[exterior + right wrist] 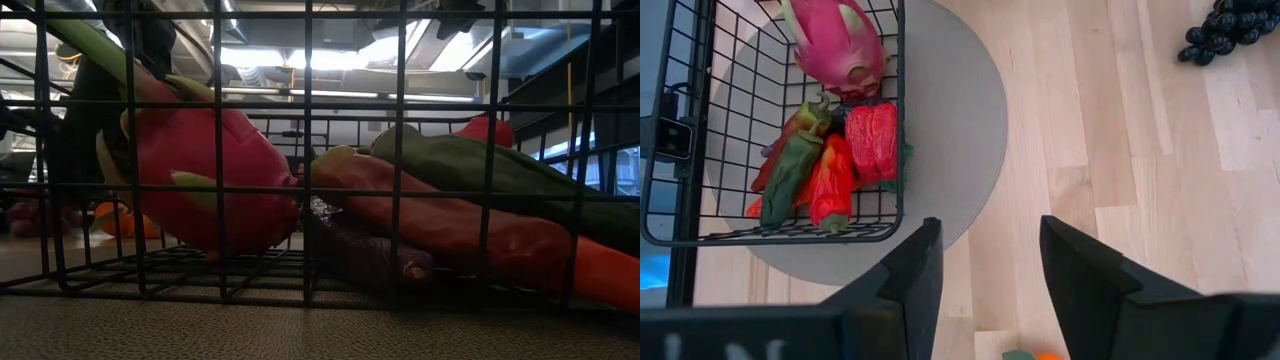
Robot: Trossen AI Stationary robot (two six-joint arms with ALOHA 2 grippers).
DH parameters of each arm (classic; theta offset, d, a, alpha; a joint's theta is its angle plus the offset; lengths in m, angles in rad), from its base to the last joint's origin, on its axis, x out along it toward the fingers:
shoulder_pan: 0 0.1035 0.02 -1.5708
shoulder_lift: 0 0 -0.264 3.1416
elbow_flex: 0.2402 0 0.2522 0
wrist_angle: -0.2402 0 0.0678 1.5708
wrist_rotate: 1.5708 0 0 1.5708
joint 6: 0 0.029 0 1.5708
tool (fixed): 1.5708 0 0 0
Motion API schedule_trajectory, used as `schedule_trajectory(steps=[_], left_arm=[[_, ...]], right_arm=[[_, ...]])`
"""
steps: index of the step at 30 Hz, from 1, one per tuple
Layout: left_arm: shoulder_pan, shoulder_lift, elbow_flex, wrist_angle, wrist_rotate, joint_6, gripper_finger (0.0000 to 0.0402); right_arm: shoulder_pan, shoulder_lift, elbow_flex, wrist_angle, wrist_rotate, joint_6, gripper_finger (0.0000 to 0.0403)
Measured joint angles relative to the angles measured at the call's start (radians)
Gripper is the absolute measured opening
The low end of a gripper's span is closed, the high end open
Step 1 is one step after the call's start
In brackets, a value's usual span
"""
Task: Build produce basket
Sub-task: Put the top left red grapes into the black wire basket
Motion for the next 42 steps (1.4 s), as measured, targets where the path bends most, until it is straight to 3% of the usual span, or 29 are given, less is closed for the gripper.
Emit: schedule_trajectory(steps=[9, 19, 30, 42], left_arm=[[0.000, -0.024, 0.026, -0.005, -0.026, 0.095, 0.0002], [0.000, -0.057, 0.152, -0.102, -0.098, 0.290, 0.0000], [-0.078, -0.057, 0.481, -0.225, -0.220, 0.583, 0.0000], [-0.219, -0.057, 0.822, -0.224, -0.236, 0.901, 0.0000]], right_arm=[[0.000, 0.000, 0.000, 0.000, 0.000, 0.000, 0.0154], [0.000, 0.000, 0.000, 0.000, 0.000, 0.000, 0.0154], [0.000, 0.000, 0.000, 0.000, 0.000, 0.000, 0.0154], [0.000, 0.000, 0.000, 0.004, 0.000, -0.004, 0.0154]])
